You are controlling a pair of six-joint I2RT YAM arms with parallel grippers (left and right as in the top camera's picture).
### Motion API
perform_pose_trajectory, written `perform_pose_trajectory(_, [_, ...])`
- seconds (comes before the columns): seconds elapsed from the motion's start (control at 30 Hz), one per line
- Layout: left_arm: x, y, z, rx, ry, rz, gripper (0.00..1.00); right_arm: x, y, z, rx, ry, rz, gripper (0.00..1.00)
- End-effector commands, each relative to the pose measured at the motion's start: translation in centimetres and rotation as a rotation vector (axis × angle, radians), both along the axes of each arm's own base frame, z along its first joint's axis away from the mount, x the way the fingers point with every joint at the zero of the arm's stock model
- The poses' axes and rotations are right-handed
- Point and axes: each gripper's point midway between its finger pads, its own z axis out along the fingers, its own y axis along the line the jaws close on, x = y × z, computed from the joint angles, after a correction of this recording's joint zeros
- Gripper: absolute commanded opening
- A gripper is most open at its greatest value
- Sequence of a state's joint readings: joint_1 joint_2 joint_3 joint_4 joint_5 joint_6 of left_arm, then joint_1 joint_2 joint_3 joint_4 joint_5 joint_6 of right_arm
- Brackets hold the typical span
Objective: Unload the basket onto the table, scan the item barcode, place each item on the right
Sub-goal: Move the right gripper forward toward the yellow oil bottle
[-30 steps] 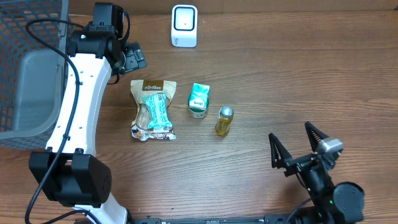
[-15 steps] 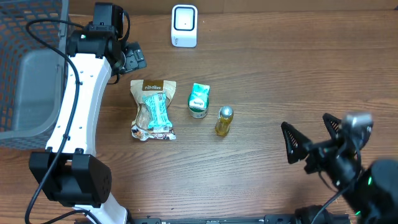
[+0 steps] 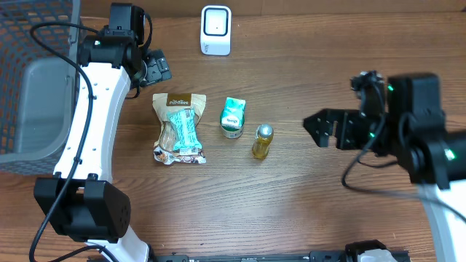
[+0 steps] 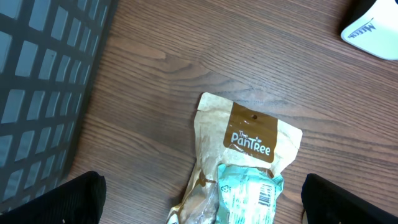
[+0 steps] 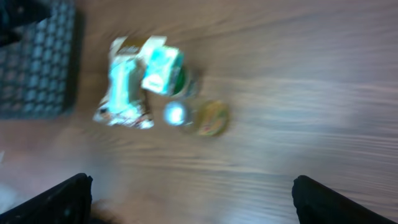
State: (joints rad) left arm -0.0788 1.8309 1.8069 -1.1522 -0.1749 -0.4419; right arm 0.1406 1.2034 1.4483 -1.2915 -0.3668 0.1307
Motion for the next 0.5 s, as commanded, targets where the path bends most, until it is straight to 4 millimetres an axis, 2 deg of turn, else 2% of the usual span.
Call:
perform_pose_trajectory(0.0, [0.1,-0.3,0.9,0.003,-0.024,-0.018,1.00,0.6,2.9,0.3,0.156,0.061,0.099,0.91])
perform_pose_trajectory(0.03, [0.1,-0.3,0.9,0.003,-0.024,-0.018,1.00,1.0,3.0,-0.1,0.157,0.076,0.098,0.86])
perform_pose_trajectory(0.1, [0.1,-0.3,0.9,0.003,-0.024,-0.018,0.99,1.5,2.9,-0.9,0.153,0.109,0.074,0.84])
perform_pose_trajectory(0.33, [0.1,-0.3,0.9,0.003,-0.024,-0.018,0.99,2.9,1.0,-2.5,0.065,0.160,-0.132,0.84])
perform_pose_trajectory(0.47, [0.1,-0.3,0.9,0.003,-0.024,-0.018,1.00,3.0,0.9,-2.8,0.021,0.156,-0.160,0.85])
